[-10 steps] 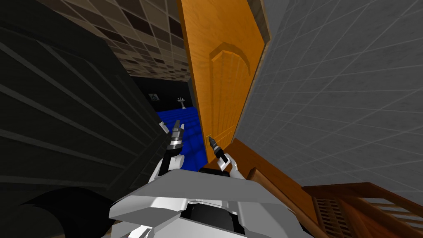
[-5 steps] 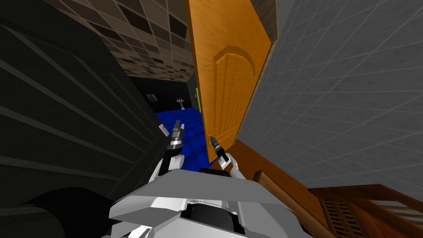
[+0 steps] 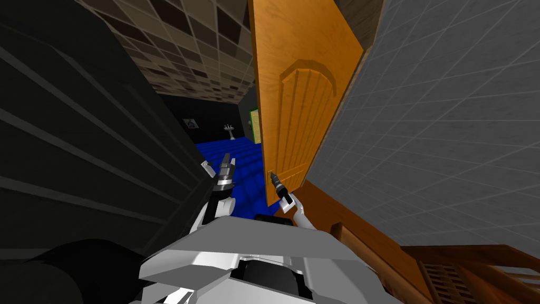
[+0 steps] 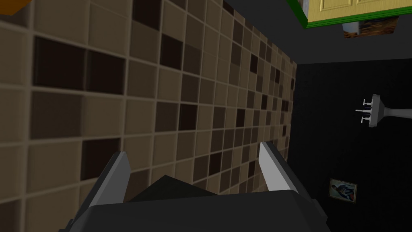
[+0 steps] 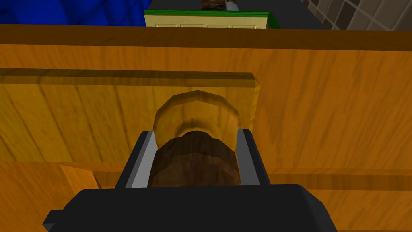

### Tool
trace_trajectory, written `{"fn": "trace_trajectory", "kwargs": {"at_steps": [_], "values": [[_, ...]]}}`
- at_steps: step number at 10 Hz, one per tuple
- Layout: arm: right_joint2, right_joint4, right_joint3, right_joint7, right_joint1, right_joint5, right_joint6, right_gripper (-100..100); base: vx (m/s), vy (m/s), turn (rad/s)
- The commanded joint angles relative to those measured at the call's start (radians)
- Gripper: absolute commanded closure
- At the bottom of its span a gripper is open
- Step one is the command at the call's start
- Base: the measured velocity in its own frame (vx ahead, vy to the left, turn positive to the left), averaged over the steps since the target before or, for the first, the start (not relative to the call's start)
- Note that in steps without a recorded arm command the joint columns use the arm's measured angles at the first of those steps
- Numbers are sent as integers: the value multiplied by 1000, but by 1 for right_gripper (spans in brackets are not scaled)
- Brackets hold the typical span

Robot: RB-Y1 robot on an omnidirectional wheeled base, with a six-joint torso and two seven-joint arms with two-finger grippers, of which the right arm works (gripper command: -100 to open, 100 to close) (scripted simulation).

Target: Push the door open

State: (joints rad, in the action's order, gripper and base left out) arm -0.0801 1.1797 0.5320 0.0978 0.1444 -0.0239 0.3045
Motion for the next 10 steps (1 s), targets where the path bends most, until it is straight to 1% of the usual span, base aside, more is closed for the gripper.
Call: {"fn": "trace_trajectory", "kwargs": {"at_steps": [1, 10], "values": [[-9, 6, -30, -4, 6, -2, 3, 100, 82, 116, -20], [20, -47, -132, -31, 29, -3, 10, 100, 71, 109, -42]]}}
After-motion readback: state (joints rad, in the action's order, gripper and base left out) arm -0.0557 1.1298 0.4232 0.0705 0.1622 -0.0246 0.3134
